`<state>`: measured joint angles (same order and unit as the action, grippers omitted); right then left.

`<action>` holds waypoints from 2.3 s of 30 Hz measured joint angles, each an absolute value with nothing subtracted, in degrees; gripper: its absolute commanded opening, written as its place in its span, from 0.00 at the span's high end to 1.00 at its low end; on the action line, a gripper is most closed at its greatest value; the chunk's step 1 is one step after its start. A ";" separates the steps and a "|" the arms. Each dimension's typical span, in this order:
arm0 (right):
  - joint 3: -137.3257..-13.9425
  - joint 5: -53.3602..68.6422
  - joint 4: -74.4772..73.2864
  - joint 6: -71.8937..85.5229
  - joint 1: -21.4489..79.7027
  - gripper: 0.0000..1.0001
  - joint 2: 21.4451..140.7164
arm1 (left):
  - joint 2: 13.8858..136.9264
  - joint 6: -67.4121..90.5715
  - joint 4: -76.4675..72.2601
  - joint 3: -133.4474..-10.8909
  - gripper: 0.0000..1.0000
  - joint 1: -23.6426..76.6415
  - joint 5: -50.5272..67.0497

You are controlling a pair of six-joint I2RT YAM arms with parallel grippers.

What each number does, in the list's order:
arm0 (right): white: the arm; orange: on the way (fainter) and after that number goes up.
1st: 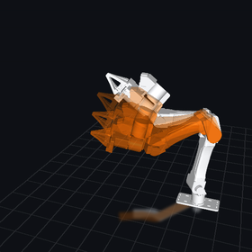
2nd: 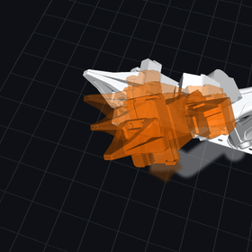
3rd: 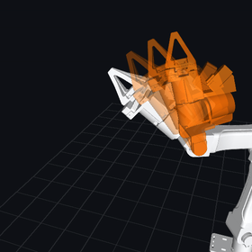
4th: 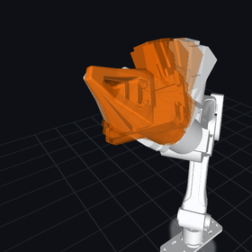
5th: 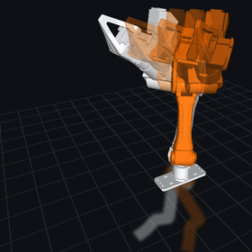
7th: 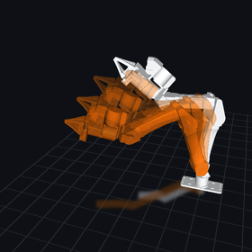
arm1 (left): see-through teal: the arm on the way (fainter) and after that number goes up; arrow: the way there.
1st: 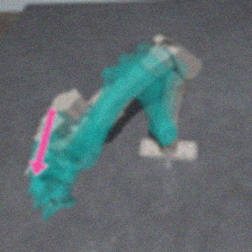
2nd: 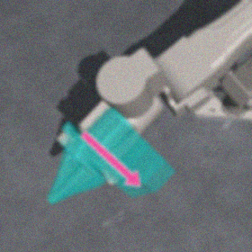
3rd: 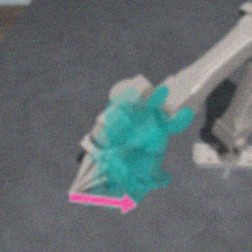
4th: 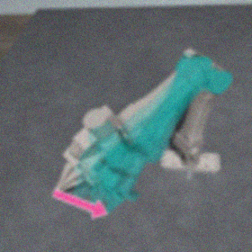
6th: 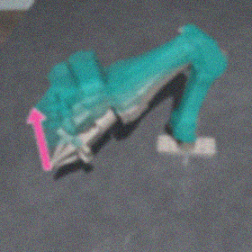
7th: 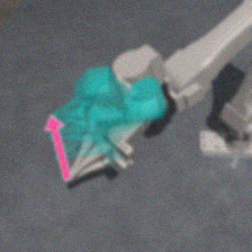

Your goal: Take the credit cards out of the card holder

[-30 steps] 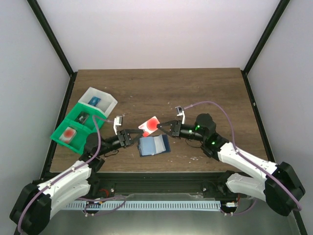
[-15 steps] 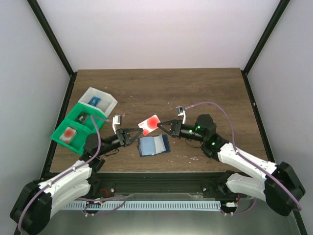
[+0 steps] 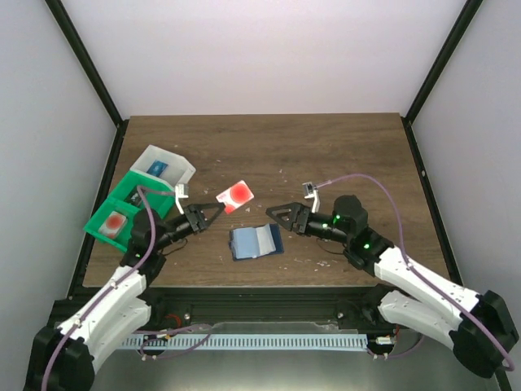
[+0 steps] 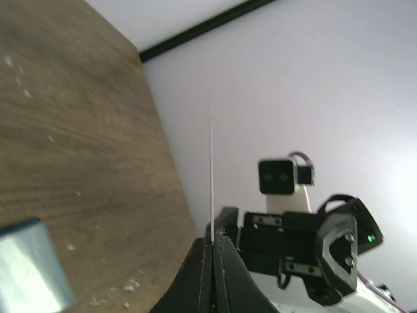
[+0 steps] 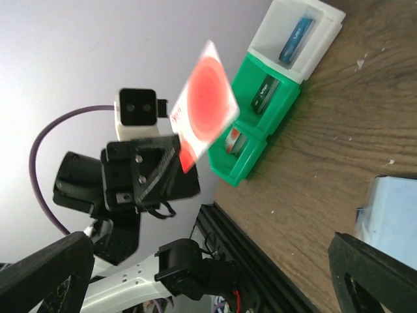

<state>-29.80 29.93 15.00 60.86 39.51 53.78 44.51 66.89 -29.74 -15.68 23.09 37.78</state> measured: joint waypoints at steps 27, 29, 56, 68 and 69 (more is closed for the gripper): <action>-29.45 27.22 -5.28 48.36 39.51 0.00 42.39 | 54.37 38.59 19.25 -35.75 1.00 -28.73 48.84; -29.74 27.46 -5.78 47.37 39.51 0.00 42.44 | 54.41 36.86 21.82 -37.01 1.00 -29.39 46.87; -35.70 30.81 -14.63 41.80 39.51 0.00 42.41 | 56.84 32.21 34.98 -41.89 1.00 -42.17 27.49; -33.91 31.09 -13.13 42.85 39.51 0.00 42.72 | 58.54 30.96 35.22 -42.11 1.00 -42.89 22.46; -33.91 31.07 -13.15 42.89 39.51 0.00 42.76 | 58.78 30.87 35.38 -42.11 1.00 -43.07 22.28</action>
<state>-33.91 31.07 -13.15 42.89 39.51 42.76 58.78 30.87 35.38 -42.11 -43.07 22.28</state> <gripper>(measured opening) 0.997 0.018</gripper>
